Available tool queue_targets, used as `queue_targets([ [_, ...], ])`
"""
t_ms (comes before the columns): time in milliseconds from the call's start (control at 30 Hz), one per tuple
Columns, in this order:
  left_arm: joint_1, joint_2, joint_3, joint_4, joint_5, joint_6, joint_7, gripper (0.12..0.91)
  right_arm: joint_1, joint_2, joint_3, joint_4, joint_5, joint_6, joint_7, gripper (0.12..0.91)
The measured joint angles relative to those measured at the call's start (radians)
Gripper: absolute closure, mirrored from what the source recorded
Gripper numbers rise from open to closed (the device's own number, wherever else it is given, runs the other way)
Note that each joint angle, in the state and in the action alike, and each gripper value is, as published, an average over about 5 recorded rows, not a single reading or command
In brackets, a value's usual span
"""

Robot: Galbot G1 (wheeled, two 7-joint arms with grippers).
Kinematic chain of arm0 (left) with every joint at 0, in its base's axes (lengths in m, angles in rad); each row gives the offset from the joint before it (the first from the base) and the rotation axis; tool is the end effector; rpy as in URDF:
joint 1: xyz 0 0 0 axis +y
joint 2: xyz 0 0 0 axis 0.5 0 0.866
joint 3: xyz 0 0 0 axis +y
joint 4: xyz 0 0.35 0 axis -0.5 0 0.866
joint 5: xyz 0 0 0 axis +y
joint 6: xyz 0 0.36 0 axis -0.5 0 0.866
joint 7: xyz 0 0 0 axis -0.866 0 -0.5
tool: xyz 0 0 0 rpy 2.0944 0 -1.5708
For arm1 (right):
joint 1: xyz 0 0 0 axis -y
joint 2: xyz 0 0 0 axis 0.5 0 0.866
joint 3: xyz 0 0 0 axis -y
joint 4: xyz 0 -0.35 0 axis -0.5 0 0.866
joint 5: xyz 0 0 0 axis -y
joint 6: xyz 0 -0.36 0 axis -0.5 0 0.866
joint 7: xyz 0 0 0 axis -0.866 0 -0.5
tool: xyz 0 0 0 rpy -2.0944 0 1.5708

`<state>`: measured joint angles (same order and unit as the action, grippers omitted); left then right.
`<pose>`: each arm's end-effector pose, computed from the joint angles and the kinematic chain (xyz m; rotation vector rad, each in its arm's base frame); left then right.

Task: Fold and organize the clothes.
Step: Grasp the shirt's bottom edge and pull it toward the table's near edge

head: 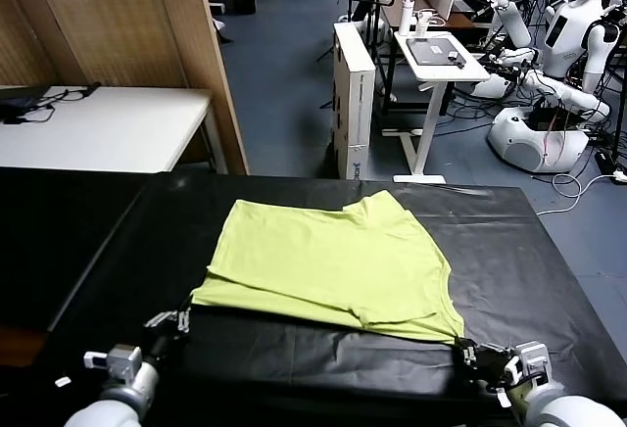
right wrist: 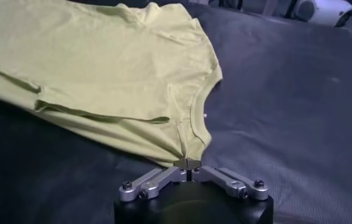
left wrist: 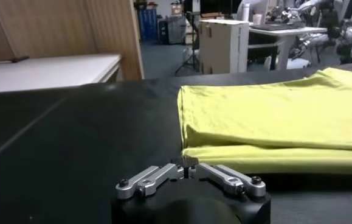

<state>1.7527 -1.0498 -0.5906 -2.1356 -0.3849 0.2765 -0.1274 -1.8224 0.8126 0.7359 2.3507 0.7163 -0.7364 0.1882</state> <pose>0.1491 0.0960 -0.2929 -0.1243 -2.7007 -0.1855 0.1555 -0.1058 -0.1988 0.2481 -2.3556 0.2341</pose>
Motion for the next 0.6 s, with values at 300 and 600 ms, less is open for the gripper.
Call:
queue_targets([
  [300,0.128,-0.009,-0.037,-0.066,0.007,-0.001,-0.004,0.885,-0.053,-0.003,-0.011,0.011,-0.015,0.000,0.005,0.886],
  [600,0.169,-0.025,-0.059,-0.087,0.012,0.010,-0.009,0.842,-0.087,0.011,-0.005,0.045,-0.015,0.000,0.009,0.578],
])
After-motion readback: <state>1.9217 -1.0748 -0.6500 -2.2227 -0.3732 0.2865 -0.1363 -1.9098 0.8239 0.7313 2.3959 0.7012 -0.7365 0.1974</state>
